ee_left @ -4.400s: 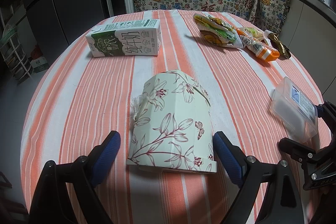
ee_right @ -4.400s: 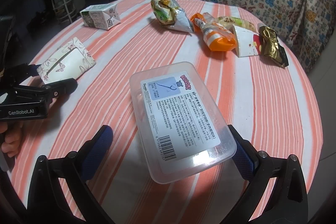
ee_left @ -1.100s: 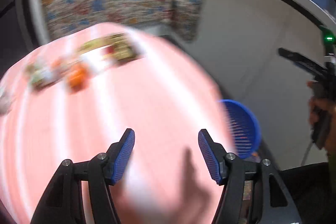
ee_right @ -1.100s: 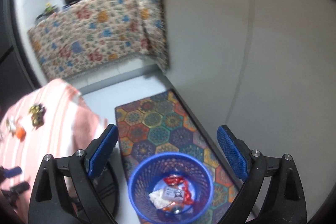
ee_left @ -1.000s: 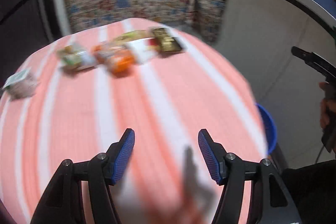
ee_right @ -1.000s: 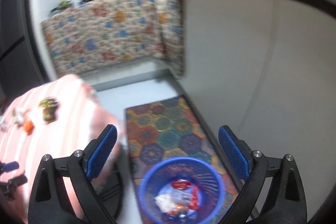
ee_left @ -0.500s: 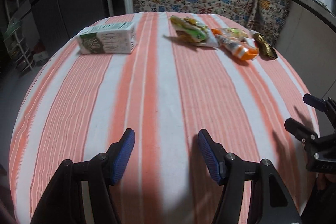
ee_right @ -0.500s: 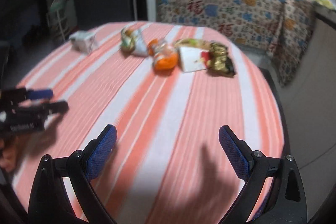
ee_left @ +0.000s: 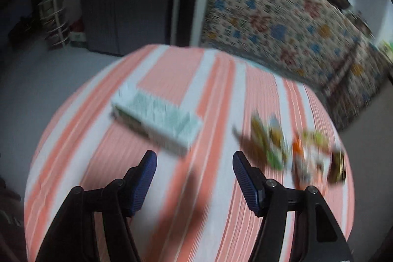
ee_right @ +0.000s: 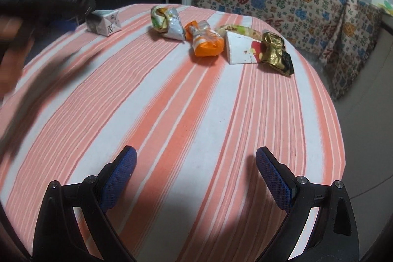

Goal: Collect trash
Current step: 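Grasp the green-and-white milk carton with the left tool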

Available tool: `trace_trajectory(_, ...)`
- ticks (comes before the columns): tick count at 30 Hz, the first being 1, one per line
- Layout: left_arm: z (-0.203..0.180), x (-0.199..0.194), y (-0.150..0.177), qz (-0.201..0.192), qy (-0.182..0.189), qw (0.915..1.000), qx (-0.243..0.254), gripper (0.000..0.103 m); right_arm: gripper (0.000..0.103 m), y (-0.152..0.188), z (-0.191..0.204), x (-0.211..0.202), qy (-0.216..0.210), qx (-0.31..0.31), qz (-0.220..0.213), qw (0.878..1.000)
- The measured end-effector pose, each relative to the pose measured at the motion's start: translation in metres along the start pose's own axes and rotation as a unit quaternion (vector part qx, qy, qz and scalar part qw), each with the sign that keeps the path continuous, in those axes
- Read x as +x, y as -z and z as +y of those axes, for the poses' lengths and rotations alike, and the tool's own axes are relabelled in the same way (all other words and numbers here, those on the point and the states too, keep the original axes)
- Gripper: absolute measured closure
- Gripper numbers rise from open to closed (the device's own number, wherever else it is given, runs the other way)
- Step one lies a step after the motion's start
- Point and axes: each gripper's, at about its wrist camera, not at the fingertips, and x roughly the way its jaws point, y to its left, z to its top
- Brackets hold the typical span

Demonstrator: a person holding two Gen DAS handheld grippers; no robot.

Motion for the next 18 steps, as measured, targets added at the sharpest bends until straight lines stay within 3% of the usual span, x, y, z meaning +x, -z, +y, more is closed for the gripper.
trace_trajectory(5,-0.004,0.042,-0.046,0.027,-0.075,0.995,-0.06,0.037,0.005,0.0,-0.001,0.001,-0.011,0.001,0.0,1.0)
trace_trajectory(8,-0.005,0.064,-0.043,0.048,-0.113,0.9897,-0.073,0.037,0.005,0.001,-0.002,-0.001,-0.017,0.005,-0.003,1.0)
trace_trajectory(10,-0.008,0.066,-0.039,0.038,-0.147,0.9863,-0.065,0.037,0.005,0.001,-0.003,-0.001,-0.021,0.006,-0.004,1.0)
trace_trajectory(13,-0.007,0.066,-0.034,0.03,-0.169,0.9832,-0.062,0.037,0.005,0.0,-0.003,0.0,-0.023,0.008,-0.002,1.0)
trace_trajectory(18,0.008,0.06,-0.025,0.031,-0.168,0.9831,-0.067,0.037,0.005,0.0,-0.003,0.001,-0.02,0.011,0.001,1.0)
